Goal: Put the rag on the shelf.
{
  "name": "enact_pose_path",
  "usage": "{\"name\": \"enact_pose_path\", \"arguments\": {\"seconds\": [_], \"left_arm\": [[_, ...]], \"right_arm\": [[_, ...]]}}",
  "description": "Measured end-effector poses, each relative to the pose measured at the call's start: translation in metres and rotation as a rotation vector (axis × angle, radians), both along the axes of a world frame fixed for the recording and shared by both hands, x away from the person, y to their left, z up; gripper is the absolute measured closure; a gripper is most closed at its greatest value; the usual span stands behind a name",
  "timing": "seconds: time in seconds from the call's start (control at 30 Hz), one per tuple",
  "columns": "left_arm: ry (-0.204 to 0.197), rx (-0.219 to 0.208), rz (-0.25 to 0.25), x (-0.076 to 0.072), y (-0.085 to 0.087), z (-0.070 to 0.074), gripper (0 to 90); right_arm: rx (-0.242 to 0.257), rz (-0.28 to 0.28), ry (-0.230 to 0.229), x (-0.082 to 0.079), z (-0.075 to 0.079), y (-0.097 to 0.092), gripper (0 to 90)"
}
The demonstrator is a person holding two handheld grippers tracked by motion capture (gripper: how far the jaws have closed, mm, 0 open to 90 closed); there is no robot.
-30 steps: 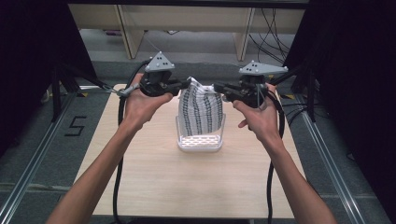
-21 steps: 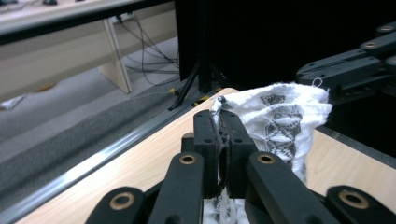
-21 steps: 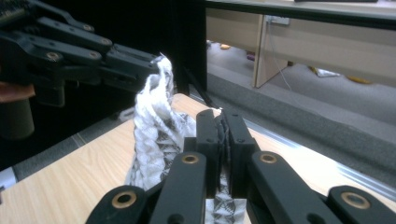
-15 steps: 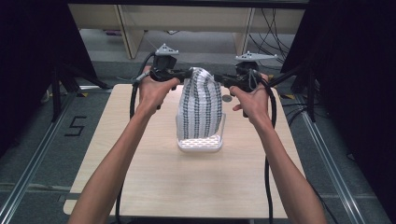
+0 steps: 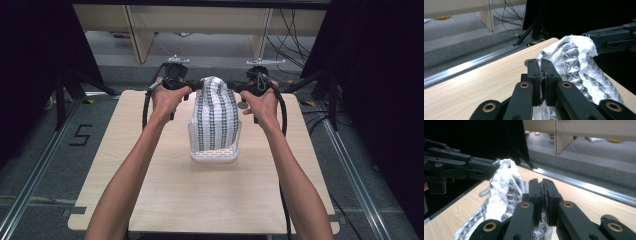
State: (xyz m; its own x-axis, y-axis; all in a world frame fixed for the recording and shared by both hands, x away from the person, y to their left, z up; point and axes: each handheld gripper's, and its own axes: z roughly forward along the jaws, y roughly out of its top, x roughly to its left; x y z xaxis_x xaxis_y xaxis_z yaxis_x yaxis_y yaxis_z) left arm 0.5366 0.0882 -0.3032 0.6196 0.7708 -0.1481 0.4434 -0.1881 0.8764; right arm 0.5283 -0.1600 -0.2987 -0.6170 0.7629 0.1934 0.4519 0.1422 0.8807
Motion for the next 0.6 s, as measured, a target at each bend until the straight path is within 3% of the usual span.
{"name": "enact_pose_path", "arguments": {"seconds": [0.17, 0.2, 0.33, 0.37, 0.43, 0.5, 0.6], "left_arm": [[0.026, -0.009, 0.014, 0.005, 0.001, -0.010, 86.0], [0.028, 0.013, 0.011, 0.006, 0.003, -0.011, 85.9], [0.053, 0.028, 0.007, 0.008, 0.003, -0.019, 84.5], [0.054, 0.033, 0.008, 0.009, 0.003, -0.020, 81.4], [0.049, 0.076, 0.053, 0.009, 0.001, -0.021, 61.2], [0.055, 0.090, 0.080, 0.010, -0.002, -0.021, 43.4], [0.067, 0.122, 0.065, 0.008, -0.002, -0.021, 32.4]], "right_arm": [[-0.006, -0.034, 0.037, 0.009, -0.010, 0.003, 85.4], [-0.007, -0.038, 0.044, 0.010, -0.012, 0.004, 84.9], [-0.020, -0.045, 0.051, 0.014, -0.017, 0.007, 78.6], [-0.024, -0.052, 0.057, 0.015, -0.018, 0.008, 73.5], [-0.031, -0.074, 0.066, 0.016, -0.020, 0.009, 67.1], [-0.022, -0.079, 0.060, 0.015, -0.021, 0.009, 61.1], [-0.020, -0.081, 0.048, 0.014, -0.022, 0.004, 58.0]]}}
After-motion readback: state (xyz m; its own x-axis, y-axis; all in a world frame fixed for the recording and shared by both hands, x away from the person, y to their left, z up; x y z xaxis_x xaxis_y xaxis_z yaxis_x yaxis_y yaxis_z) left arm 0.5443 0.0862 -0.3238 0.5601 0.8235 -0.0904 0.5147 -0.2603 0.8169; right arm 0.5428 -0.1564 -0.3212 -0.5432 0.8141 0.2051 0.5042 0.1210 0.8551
